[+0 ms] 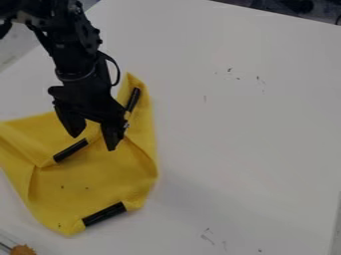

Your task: Fold the cloth from bottom right to top left

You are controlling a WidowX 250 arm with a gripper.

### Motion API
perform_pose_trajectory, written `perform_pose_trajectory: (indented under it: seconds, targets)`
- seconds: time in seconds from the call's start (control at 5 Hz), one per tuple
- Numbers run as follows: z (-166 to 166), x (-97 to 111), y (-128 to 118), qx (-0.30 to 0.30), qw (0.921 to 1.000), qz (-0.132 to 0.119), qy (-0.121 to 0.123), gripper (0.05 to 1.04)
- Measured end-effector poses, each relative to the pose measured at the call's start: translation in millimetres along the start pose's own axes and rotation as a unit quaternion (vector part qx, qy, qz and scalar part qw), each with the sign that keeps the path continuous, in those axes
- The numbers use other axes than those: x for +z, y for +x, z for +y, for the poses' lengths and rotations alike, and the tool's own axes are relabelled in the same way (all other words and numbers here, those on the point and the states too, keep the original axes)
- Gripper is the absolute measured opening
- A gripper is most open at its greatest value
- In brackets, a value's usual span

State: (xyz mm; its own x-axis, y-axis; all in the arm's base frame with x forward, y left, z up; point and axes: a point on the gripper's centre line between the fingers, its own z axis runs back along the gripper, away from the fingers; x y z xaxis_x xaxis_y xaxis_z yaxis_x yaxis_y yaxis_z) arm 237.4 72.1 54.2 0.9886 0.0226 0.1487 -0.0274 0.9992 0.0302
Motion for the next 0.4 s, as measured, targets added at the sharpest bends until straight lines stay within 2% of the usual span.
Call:
perform_pose_trajectory:
  seconds: [0.2, 0.4]
  targets:
    - [-1.3, -4.5, -3.5, 0.006, 0.9999, 0.009, -0.004, 0.999]
    - [-21.0, -6.5, -13.7, 0.029, 0.9994, 0.004, -0.018, 0.999]
